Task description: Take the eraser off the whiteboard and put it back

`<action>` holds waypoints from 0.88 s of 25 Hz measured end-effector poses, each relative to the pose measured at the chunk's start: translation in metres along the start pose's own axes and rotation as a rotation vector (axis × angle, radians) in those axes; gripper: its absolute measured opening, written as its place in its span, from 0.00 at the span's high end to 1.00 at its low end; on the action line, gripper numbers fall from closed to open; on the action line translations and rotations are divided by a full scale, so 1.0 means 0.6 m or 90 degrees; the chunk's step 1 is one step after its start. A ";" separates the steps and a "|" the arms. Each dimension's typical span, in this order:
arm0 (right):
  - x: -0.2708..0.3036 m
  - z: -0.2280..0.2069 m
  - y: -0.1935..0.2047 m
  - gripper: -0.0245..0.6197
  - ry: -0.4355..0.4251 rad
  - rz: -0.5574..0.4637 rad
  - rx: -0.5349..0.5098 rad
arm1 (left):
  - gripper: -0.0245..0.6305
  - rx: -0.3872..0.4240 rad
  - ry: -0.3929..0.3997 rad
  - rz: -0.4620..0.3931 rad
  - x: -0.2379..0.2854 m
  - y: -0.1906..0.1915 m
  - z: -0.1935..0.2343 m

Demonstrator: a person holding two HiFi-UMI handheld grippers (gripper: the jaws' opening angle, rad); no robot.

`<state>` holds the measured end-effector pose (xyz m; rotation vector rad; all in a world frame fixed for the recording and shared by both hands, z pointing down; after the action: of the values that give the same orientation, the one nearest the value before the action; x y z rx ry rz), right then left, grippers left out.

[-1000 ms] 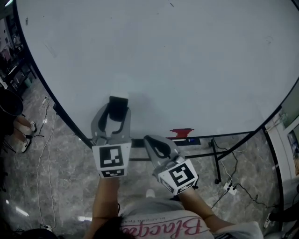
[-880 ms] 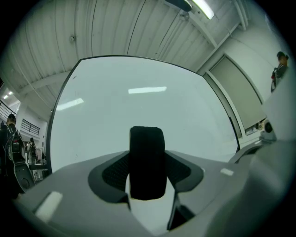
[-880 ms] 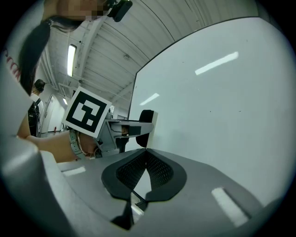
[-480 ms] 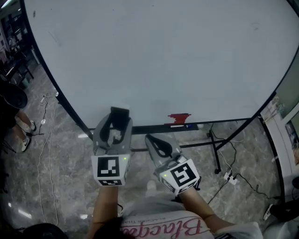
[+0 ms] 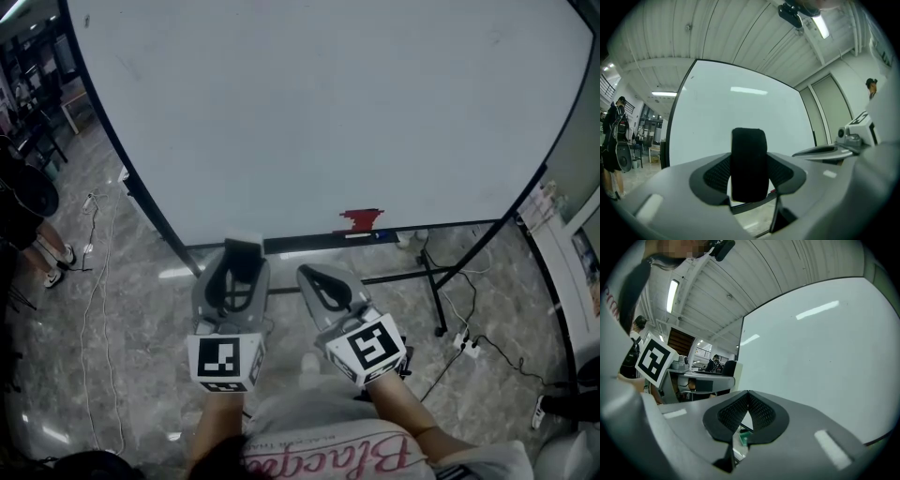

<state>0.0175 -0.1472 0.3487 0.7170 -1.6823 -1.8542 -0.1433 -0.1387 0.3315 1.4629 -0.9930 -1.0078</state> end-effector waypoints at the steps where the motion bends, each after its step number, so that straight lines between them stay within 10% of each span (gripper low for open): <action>1: -0.001 0.003 -0.001 0.96 -0.002 0.000 -0.002 | 0.62 -0.009 0.004 0.001 -0.004 0.003 -0.001; 22: 0.035 -0.013 -0.003 0.96 -0.011 0.004 -0.015 | 0.62 -0.034 -0.004 -0.025 0.037 -0.001 0.028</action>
<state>0.0075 -0.1671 0.3455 0.6883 -1.6685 -1.8780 -0.1526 -0.1650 0.3276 1.4410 -0.9377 -1.0593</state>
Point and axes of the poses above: the fingertips, and each gripper's own axes: x forward along the fingers, z to its left, y out of its underside, the point moved 8 cm from there along -x, backward along the fingers, and after that the axes turned 1 degree about y, right-handed, at the moved point
